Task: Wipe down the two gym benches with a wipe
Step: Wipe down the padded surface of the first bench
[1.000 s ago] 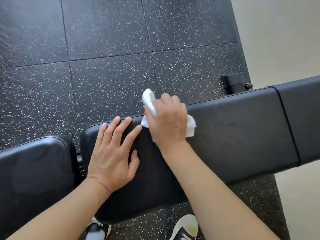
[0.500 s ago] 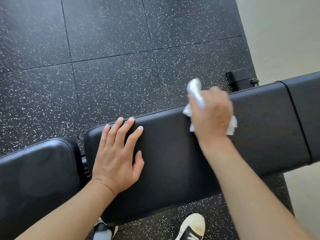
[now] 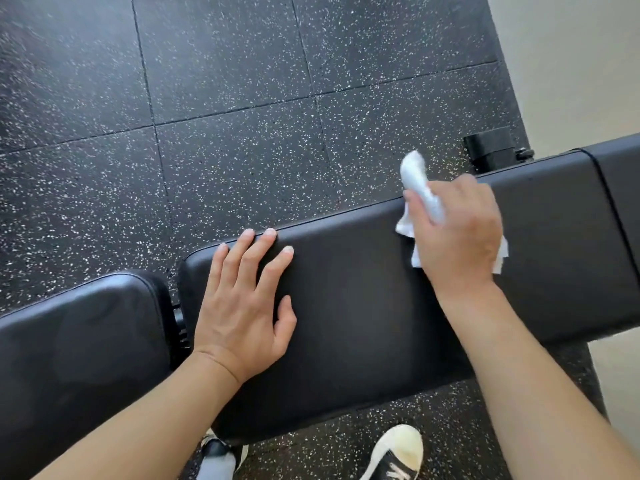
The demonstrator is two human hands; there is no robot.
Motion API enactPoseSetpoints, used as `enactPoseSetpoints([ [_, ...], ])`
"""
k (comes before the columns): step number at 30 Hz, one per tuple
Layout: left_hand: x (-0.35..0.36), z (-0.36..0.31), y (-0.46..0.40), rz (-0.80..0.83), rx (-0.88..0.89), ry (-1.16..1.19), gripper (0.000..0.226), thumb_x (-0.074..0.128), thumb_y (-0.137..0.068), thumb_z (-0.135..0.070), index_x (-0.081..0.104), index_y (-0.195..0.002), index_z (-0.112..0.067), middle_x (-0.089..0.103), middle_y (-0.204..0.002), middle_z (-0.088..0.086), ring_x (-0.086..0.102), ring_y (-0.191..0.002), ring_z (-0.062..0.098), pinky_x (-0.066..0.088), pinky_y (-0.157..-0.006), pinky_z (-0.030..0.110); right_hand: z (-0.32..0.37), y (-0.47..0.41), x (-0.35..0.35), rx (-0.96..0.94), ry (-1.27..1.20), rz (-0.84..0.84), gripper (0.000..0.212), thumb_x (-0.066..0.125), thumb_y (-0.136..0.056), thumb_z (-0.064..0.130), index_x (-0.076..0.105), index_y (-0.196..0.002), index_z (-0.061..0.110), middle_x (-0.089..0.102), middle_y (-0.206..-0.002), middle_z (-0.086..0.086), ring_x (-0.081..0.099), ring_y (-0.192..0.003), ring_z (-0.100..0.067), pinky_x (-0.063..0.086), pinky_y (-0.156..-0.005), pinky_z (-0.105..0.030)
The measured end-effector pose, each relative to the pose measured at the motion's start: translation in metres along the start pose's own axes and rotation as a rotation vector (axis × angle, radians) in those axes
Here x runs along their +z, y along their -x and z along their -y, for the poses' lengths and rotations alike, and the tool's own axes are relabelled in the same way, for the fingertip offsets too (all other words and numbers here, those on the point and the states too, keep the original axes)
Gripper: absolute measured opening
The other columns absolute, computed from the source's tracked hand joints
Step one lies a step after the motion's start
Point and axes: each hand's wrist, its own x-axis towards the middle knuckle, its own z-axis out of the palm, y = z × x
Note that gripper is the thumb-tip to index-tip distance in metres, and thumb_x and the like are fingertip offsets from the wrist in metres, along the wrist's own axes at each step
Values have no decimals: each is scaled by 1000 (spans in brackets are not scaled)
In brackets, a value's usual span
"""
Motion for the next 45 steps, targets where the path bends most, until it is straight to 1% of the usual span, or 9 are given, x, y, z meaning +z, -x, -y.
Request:
enactPoseSetpoints([
  [3,0,-2,-1,2,-2,-2,62,52,-88,-34,55,-146,-12,42,-161,16,34,-152,42,22,-126,62,-3,9,-4,91,28,5,26,64,-97,34,66,-92,8,60,-88,-13,53,-78,-37,42,-69,-46],
  [8,-3,-2,-1,14,-15,13,64,52,-89,-35,52,-148,-13,41,-162,14,33,-153,41,20,-127,60,100,29,30,-168,-8,104,22,66,-94,35,61,-86,14,57,-84,-5,51,-76,-31,36,-64,-43],
  [12,-2,-1,-1,3,-25,36,68,50,-88,-36,47,-150,-11,42,-161,13,32,-154,39,18,-129,57,133,24,43,-214,-85,81,20,70,-91,33,63,-86,15,60,-84,-4,54,-78,-29,36,-67,-41],
  [16,-2,-1,0,14,-20,15,66,50,-88,-36,49,-149,-9,41,-162,14,32,-153,40,20,-126,60,100,47,22,-257,-130,104,22,68,-94,33,63,-86,14,57,-83,-5,51,-76,-29,35,-64,-41],
  [24,-2,-3,0,5,-17,8,65,50,-88,-33,48,-148,-8,41,-161,15,33,-152,42,20,-126,61,-44,161,-61,-318,-88,181,19,66,-98,25,62,-84,13,49,-76,-2,36,-68,-24,34,-56,-43],
  [28,0,-2,0,-10,-9,19,65,49,-89,-34,49,-148,-7,42,-160,15,34,-152,42,20,-126,61,-39,119,-42,-381,-73,135,30,69,-95,27,60,-73,10,48,-72,-4,37,-63,-27,34,-55,-43],
  [36,-2,-4,0,-8,-16,25,65,48,-89,-34,49,-147,-5,43,-159,17,33,-151,44,19,-127,60,19,2,3,-247,-93,62,26,68,-92,34,65,-84,10,60,-80,-7,55,-74,-33,44,-64,-45],
  [40,-1,-4,0,-11,-5,26,64,47,-89,-34,49,-146,-4,43,-158,18,34,-150,45,20,-126,62,18,54,-15,-215,-116,116,23,70,-91,32,64,-83,11,57,-79,-7,51,-72,-32,41,-62,-46],
  [45,3,-1,1,-31,7,24,64,46,-90,-35,50,-146,-3,43,-158,18,34,-151,45,22,-125,63,-14,167,-53,-408,-182,265,26,70,-91,21,51,-75,14,39,-75,-1,28,-68,-23,28,-57,-40],
])
